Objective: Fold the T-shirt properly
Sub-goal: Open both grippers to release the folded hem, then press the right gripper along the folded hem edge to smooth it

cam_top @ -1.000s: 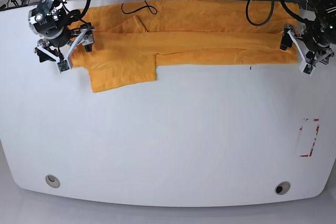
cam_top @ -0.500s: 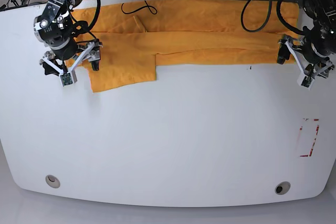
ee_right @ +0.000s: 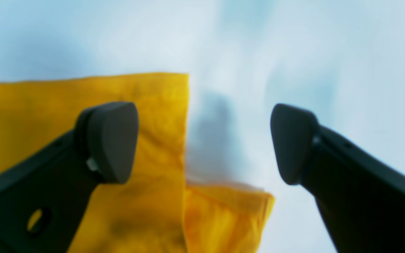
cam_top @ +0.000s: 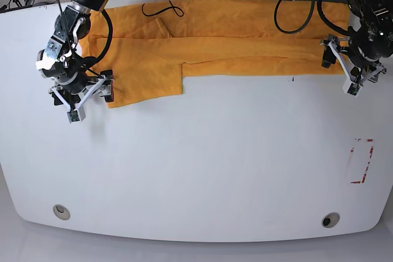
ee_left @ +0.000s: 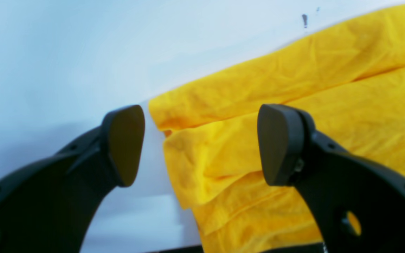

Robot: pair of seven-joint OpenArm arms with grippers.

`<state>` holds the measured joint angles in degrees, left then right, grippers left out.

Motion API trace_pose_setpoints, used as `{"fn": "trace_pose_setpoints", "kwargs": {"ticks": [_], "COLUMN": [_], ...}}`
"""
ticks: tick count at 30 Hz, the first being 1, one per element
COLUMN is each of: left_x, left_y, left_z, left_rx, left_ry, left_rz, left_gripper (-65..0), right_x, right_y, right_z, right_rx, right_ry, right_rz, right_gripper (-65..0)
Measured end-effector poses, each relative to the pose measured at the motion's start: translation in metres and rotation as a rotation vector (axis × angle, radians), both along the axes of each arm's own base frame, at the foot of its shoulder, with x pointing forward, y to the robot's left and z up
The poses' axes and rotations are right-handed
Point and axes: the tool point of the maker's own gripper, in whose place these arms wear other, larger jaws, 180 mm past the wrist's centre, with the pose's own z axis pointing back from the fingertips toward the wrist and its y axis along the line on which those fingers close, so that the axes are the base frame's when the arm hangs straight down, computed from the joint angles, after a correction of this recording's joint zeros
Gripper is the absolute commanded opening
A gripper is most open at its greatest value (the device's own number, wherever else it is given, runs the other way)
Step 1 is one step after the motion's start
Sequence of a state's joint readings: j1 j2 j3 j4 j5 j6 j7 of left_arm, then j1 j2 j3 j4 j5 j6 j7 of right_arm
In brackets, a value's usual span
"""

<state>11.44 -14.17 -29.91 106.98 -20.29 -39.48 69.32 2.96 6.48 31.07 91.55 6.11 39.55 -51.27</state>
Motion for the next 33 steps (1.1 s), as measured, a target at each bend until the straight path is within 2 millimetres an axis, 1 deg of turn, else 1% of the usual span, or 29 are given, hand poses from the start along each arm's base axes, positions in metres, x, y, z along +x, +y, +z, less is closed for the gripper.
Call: {"fn": "trace_pose_setpoints", "kwargs": {"ticks": [4,8,10,17,28,33], "left_x": [-0.002,-0.002,-0.002,-0.001,0.000,0.000], "left_y": [0.000,0.000,0.000,-0.001,-0.001,-0.001], "left_z": [-0.002,-0.002,-0.002,-0.001,-0.001,0.000], "left_rx": [0.001,0.000,-0.001,-0.005,-0.007,-0.008], "left_ry": [0.008,0.006,0.006,-0.005,-0.011,-0.012], "left_rz": [0.002,0.002,0.002,0.000,-0.001,-0.002], "left_gripper": [-19.3,-19.3,-19.3,-19.3,-19.3,-19.3], "right_x": [0.006,0.002,0.001,0.008,0.011,0.010], "right_y": [0.003,0.007,0.009,0.012,0.033,0.037], "right_z": [-0.013,-0.030,-0.034,-0.036,-0.036,-0.037], "right_rx": [0.048,0.082,0.095,0.129,0.184,0.198], "right_ry": [-0.004,0.044,0.042,0.015,-0.006,-0.014], "right_rz": [0.005,0.004,0.002,-0.005,-0.004,-0.006], "right_gripper": [-9.5,-9.5,-9.8,-10.3,-10.3,-10.5]}}
